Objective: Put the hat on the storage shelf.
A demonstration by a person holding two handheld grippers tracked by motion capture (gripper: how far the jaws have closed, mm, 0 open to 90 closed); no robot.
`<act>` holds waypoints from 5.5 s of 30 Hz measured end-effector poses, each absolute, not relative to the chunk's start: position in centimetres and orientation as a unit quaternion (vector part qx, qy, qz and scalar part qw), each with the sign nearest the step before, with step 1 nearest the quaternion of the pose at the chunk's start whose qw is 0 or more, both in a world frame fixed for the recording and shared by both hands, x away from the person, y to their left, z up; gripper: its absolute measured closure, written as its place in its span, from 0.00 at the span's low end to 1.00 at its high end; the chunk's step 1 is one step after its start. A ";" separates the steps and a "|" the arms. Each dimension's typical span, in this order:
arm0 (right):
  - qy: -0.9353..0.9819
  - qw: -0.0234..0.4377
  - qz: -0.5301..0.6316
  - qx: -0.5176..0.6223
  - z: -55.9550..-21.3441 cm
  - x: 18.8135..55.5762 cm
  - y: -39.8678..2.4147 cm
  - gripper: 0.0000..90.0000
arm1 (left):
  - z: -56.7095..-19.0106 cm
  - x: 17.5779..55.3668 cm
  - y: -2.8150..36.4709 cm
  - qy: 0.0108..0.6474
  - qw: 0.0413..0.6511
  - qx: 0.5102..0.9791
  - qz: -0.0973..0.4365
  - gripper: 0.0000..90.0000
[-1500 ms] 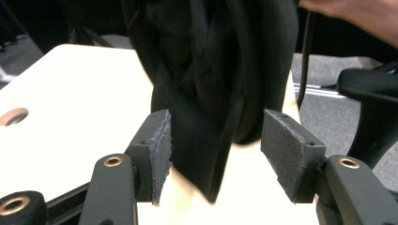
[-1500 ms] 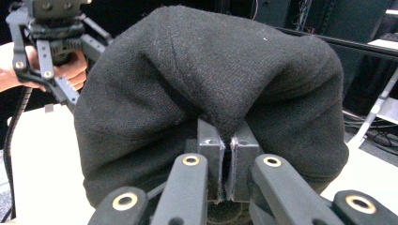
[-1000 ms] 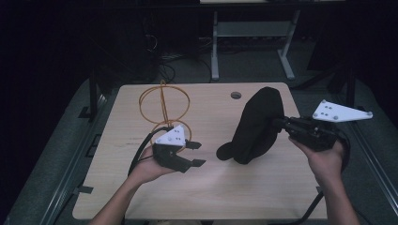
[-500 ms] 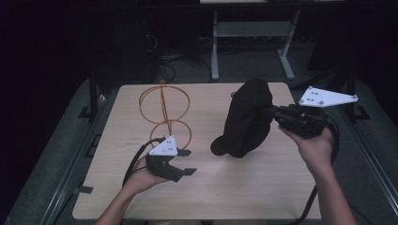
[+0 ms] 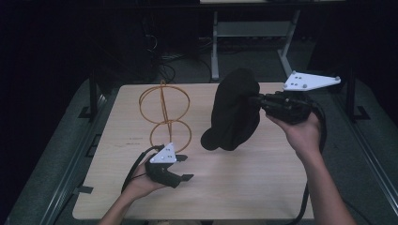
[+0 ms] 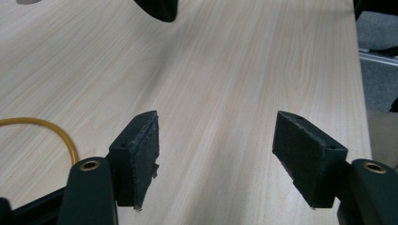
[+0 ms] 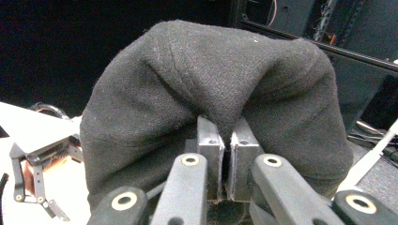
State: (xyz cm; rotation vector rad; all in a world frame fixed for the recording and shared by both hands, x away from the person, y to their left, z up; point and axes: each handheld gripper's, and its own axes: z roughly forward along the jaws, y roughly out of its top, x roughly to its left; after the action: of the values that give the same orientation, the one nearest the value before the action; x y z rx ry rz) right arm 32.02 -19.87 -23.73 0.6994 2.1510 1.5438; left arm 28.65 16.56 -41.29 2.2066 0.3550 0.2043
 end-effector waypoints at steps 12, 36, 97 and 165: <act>0.780 0.190 0.552 0.223 -21.5 33.8 -16.5 0.96 | -41.7 28.5 16.5 0.132 0.424 0.891 0.090 0.34; 0.803 0.170 0.541 0.183 -19.2 37.3 -9.7 0.96 | -41.9 28.0 15.9 0.118 0.418 0.894 0.106 0.34; 0.862 0.089 0.457 0.202 -21.3 48.2 5.6 0.89 | -41.8 28.0 15.5 0.092 0.422 0.896 0.104 0.34; 0.826 0.066 0.502 0.249 -21.7 42.9 -5.2 0.30 | -41.6 27.8 16.4 0.119 0.431 0.890 0.090 0.32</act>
State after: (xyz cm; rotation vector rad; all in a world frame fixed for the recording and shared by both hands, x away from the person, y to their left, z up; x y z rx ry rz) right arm 42.87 -5.21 -21.69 0.7508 2.4912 1.5140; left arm 27.83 16.38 -41.60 2.2203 0.2965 0.2254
